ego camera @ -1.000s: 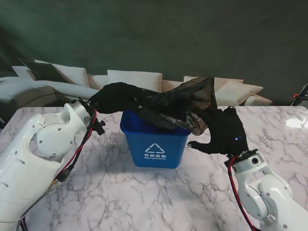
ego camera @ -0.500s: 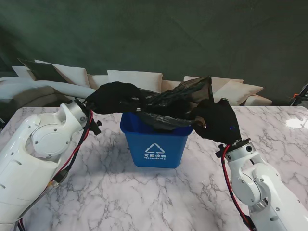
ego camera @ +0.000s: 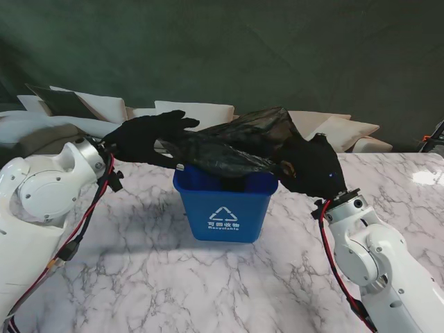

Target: Fit the garbage bag over the bin

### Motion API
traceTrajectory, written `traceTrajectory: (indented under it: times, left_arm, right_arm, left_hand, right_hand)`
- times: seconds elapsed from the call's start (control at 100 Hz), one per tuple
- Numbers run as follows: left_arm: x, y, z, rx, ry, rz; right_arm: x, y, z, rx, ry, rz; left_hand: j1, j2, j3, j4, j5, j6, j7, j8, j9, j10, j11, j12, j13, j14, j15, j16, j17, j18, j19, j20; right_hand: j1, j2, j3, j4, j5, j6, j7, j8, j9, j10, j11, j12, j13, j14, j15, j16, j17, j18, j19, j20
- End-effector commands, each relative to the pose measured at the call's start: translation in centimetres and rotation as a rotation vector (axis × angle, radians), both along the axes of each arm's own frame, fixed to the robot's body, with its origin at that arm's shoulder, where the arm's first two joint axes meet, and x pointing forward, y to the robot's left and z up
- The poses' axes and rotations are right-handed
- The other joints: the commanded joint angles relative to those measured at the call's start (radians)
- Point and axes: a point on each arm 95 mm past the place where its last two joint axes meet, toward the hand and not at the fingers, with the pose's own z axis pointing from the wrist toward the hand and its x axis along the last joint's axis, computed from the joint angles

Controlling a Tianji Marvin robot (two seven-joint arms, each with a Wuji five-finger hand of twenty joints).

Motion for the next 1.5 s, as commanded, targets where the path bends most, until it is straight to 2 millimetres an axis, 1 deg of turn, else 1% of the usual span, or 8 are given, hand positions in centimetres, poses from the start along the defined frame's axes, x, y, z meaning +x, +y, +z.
traceTrajectory:
  times: [0.0,0.22,0.37,0.6,0.74,0.91,1.26,1.49]
  left_arm:
    - [0.4,0.3,-0.2,-0.012,-0.002,0.017]
    - [0.1,-0.9,-0.8,-0.107,-0.032,-0.021]
    - [-0.1,-1.0,-1.1,-0.102,-0.066,-0.021]
    - [-0.4,0.9,-1.5,-0.085,-0.078,0.020]
    - [-0.5,1.5,-1.9,-0.077,-0.078,0.028]
    - [-0.9,1.5,-2.7,-0.074,-0.065,0.015]
    - [-2.6,2.0,-3.6,-0.078,-0.077,-0.010]
    - [-3.9,2.7,-4.5,-0.038,-0.104,-0.028]
  right_arm:
    - [0.2,-0.1,-0.1,-0.003,0.006,-0.005]
    - [0.6,0.5,0.2,-0.020,0.012,0.032]
    - [0.7,0.5,0.4,-0.046,0.009,0.062]
    - [0.0,-1.1,0.0,-0.086,0.023,0.081]
    - [-0.7,-2.1,-0.4,-0.118,0.041,0.099]
    - [-1.3,-2.5,-0.8,-0.100,0.039,0.105]
    - [-2.0,-2.8,-1.5,-0.077,0.064,0.149]
    - [-1.9,-3.1,-2.6,-0.096,0.076,0.160]
  left_hand:
    - [0.020,-0.027,-0.003,-0.018,-0.043,-0.056,-0.021,-0.021,-0.018,0.010,-0.022,-0.014,0.010,0.014,-0.018,-0.007,0.004,0.009,-0.015,0.012]
    - [0.471,0.042,0.070,0.013,0.331,-0.147,0.485,0.317,0.252,-0.126,0.311,0.294,0.123,-0.044,0.112,0.079,0.053,0.010,0.086,0.047]
    - [0.532,0.070,0.082,0.020,0.356,-0.089,0.701,0.297,0.460,-0.180,0.369,0.700,0.203,-0.069,0.224,0.157,0.081,0.019,0.131,0.038]
    - [0.552,0.071,0.084,0.015,0.352,-0.067,0.735,0.325,0.505,-0.173,0.381,0.773,0.222,-0.072,0.298,0.203,0.090,0.019,0.151,0.040]
    - [0.554,0.071,0.084,0.012,0.353,-0.065,0.735,0.332,0.516,-0.170,0.392,0.795,0.231,-0.074,0.327,0.218,0.099,0.019,0.158,0.040]
    - [0.552,0.073,0.083,0.011,0.351,-0.072,0.733,0.335,0.514,-0.177,0.386,0.797,0.224,-0.071,0.327,0.218,0.095,0.018,0.157,0.039]
    - [0.539,0.080,0.075,0.013,0.346,-0.109,0.725,0.342,0.465,-0.185,0.345,0.785,0.181,-0.078,0.274,0.192,0.048,0.022,0.143,0.041]
    - [0.504,0.081,0.072,0.018,0.353,-0.166,0.706,0.347,0.330,-0.185,0.369,0.694,0.110,-0.100,0.190,0.165,-0.011,0.023,0.102,0.064]
  right_hand:
    - [0.012,0.021,0.098,0.005,0.059,-0.047,0.047,0.033,0.001,-0.015,0.019,0.013,0.012,-0.018,0.019,-0.007,0.005,-0.027,0.026,-0.002]
    - [0.002,0.030,0.083,0.004,0.049,-0.074,0.032,0.038,-0.006,-0.023,-0.003,0.002,0.013,-0.020,-0.022,-0.025,0.004,-0.025,0.019,-0.006]
    - [-0.008,0.049,0.060,0.010,0.030,-0.103,0.004,0.007,-0.009,-0.023,-0.033,-0.018,0.011,-0.025,-0.066,-0.042,0.004,-0.027,0.011,-0.011]
    - [-0.155,-0.010,-0.045,0.038,-0.097,-0.037,-0.051,-0.069,0.011,-0.028,-0.093,-0.105,0.015,-0.014,-0.173,-0.091,0.005,-0.020,-0.028,-0.032]
    - [-0.308,-0.030,-0.009,0.138,-0.094,0.038,-0.223,0.101,-0.003,-0.024,-0.135,-0.159,0.003,-0.010,-0.251,-0.121,-0.005,-0.008,-0.058,-0.046]
    - [-0.024,-0.011,0.019,0.052,-0.066,-0.139,-0.018,-0.048,0.066,-0.045,-0.146,-0.183,0.047,-0.018,-0.289,-0.143,0.009,-0.010,-0.066,-0.047]
    - [-0.121,-0.041,0.006,0.032,0.002,-0.138,0.016,-0.064,0.133,-0.064,-0.126,-0.146,0.075,-0.011,-0.249,-0.126,0.012,0.008,-0.080,-0.052]
    - [0.001,-0.067,0.133,0.022,-0.031,-0.222,0.031,0.031,0.212,-0.113,-0.077,-0.096,0.124,-0.039,-0.228,-0.121,0.018,0.006,-0.084,-0.051]
